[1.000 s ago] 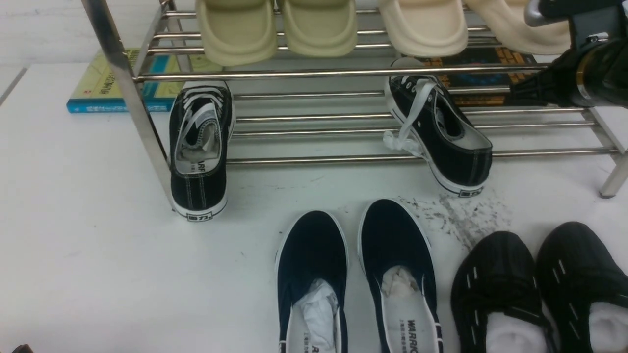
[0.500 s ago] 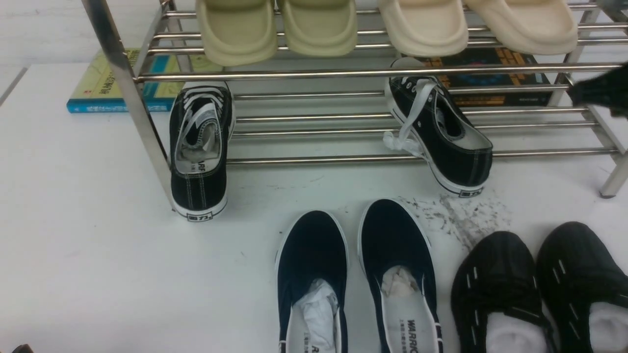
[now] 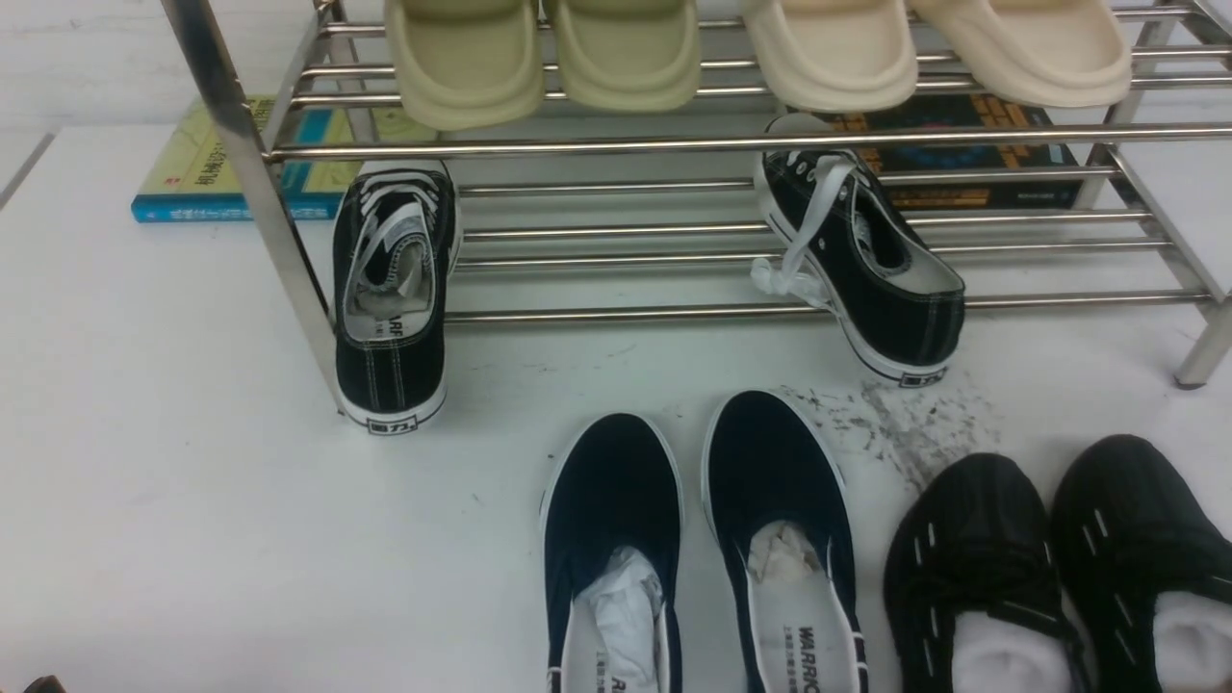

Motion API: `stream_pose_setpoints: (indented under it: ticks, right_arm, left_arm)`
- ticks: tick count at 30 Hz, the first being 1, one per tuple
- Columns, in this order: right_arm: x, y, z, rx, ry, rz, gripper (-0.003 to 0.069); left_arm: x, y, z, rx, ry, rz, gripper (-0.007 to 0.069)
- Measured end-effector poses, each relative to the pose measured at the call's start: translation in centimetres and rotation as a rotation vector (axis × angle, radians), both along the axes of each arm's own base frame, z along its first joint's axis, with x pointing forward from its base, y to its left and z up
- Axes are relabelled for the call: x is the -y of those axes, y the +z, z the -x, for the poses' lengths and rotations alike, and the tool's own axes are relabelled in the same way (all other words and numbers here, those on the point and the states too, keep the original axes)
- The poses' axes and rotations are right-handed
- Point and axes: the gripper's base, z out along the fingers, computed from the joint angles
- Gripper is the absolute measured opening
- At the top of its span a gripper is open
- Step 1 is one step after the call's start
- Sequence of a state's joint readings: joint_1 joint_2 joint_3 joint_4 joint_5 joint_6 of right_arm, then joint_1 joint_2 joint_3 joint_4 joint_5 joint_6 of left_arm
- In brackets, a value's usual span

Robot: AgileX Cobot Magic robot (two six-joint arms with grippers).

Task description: Take the shoes off the shelf with your hand on the white table.

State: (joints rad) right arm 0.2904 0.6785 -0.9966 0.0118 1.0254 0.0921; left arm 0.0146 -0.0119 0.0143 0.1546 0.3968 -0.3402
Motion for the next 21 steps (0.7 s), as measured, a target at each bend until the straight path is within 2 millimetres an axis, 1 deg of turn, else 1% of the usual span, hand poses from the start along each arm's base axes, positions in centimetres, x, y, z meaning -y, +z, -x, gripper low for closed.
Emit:
stream_pose_setpoints:
  ticks: [2, 3, 4, 5, 6, 8, 11, 16, 21]
  right_arm:
    - [0.0, -2.5, 0.9, 0.095, 0.011, -0.073, 0.0002]
    - [-0.1, -3.1, 0.9, 0.129, 0.012, -0.099, 0.0003]
    - [-0.3, -4.7, 1.1, 0.156, 0.015, -0.147, 0.0003]
    - [-0.3, -4.9, 1.1, 0.162, 0.014, -0.155, 0.0003]
    - [-0.4, -6.1, 1.1, 0.191, 0.012, -0.209, 0.0003]
    - [-0.6, -7.4, 0.9, 0.223, 0.001, -0.279, 0.0005]
    - [-0.7, -8.2, 0.7, 0.262, -0.016, -0.339, 0.0008]
    - [-0.7, -9.2, 0.5, 0.256, -0.025, -0.341, 0.0010]
    - [-0.7, -9.5, 0.5, 0.241, -0.025, -0.339, 0.0012]
  left_arm:
    - [0.0, 0.0, 0.0, 0.000, 0.000, 0.000, 0.0242]
    - [0.0, 0.0, 0.0, 0.000, 0.000, 0.000, 0.0242]
    - [0.0, 0.0, 0.0, 0.000, 0.000, 0.000, 0.0242]
    - [0.0, 0.0, 0.0, 0.000, 0.000, 0.000, 0.0242]
    - [0.0, 0.0, 0.0, 0.000, 0.000, 0.000, 0.0242]
    - [0.0, 0.0, 0.0, 0.000, 0.000, 0.000, 0.0242]
    - [0.0, 0.0, 0.0, 0.000, 0.000, 0.000, 0.0242]
    - [0.0, 0.0, 0.0, 0.000, 0.000, 0.000, 0.0242]
    - [0.0, 0.0, 0.0, 0.000, 0.000, 0.000, 0.0242]
